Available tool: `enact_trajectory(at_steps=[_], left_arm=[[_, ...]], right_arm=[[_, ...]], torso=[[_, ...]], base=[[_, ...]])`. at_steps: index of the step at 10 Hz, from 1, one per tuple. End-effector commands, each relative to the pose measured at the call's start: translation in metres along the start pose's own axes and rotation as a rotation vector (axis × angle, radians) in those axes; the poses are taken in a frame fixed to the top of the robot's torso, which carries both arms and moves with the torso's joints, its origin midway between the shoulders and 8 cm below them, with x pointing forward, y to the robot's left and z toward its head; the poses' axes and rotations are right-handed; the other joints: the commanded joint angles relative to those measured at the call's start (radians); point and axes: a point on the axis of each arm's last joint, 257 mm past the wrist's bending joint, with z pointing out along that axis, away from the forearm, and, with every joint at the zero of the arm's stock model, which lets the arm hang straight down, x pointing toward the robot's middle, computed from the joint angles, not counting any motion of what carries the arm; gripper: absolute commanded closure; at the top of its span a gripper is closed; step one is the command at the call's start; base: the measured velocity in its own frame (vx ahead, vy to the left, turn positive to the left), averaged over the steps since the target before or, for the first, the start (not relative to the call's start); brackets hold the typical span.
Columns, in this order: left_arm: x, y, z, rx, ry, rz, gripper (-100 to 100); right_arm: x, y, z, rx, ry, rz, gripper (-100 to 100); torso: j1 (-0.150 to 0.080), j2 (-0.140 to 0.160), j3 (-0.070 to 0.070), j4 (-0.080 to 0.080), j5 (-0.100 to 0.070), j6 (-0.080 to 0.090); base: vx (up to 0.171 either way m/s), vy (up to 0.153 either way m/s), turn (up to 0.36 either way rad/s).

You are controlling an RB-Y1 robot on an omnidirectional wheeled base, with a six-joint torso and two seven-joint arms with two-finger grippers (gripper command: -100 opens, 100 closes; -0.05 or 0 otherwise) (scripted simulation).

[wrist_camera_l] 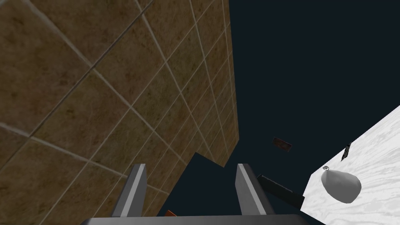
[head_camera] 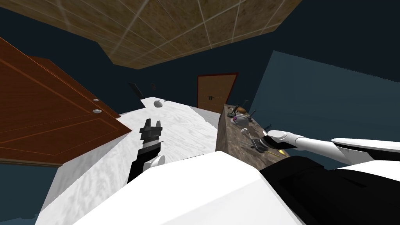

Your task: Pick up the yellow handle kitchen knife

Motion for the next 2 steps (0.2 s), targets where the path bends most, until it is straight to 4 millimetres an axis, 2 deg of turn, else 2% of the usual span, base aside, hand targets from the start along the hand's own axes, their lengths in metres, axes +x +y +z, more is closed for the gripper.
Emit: enact_trajectory(at_steps=[1, 2], left_arm=[[0.0000, 0.0000, 0.0000, 0.000, 0.000, 0.000, 0], [0.0000, 0.0000, 0.0000, 0.000, 0.000, 0.000, 0]], right_arm=[[0.0000, 0.0000, 0.0000, 0.000, 0.000, 0.000, 100], [0.0000, -0.0009, -0.0014, 0.000, 0.000, -0.002, 0]], torso=[[0.000, 0.000, 0.000, 0.000, 0.000, 0.000], [-0.001, -0.001, -0.001, 0.000, -0.001, 0.000]], base=[[-0.014, 0.008, -0.015], [0.000, 0.000, 0.000]])
